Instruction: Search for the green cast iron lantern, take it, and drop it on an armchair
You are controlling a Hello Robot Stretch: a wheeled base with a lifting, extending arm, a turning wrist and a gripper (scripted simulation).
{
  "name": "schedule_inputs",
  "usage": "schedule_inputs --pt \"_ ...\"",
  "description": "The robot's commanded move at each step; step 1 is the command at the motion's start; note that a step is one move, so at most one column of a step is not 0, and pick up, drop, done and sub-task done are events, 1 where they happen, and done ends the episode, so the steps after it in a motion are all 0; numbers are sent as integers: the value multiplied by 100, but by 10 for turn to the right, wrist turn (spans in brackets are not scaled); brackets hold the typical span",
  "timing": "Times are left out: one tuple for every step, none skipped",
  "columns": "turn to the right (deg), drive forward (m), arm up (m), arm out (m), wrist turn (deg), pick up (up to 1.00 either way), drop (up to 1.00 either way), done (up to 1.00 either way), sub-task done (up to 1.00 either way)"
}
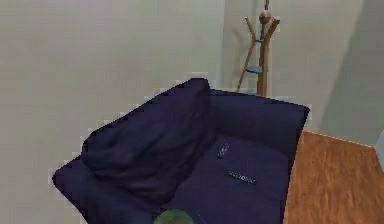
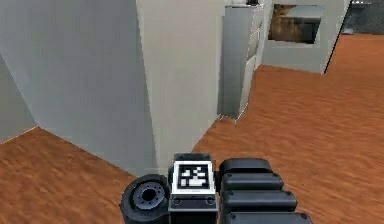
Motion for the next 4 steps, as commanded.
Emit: schedule_inputs --pt "450 0 0 0 0 0 0 0 0" --pt "450 0 0 0 0 0 0 0 0" --pt "-450 0 0 0 0 0 0 0 0" --pt "-450 0 0 0 0 0 0 0 0"
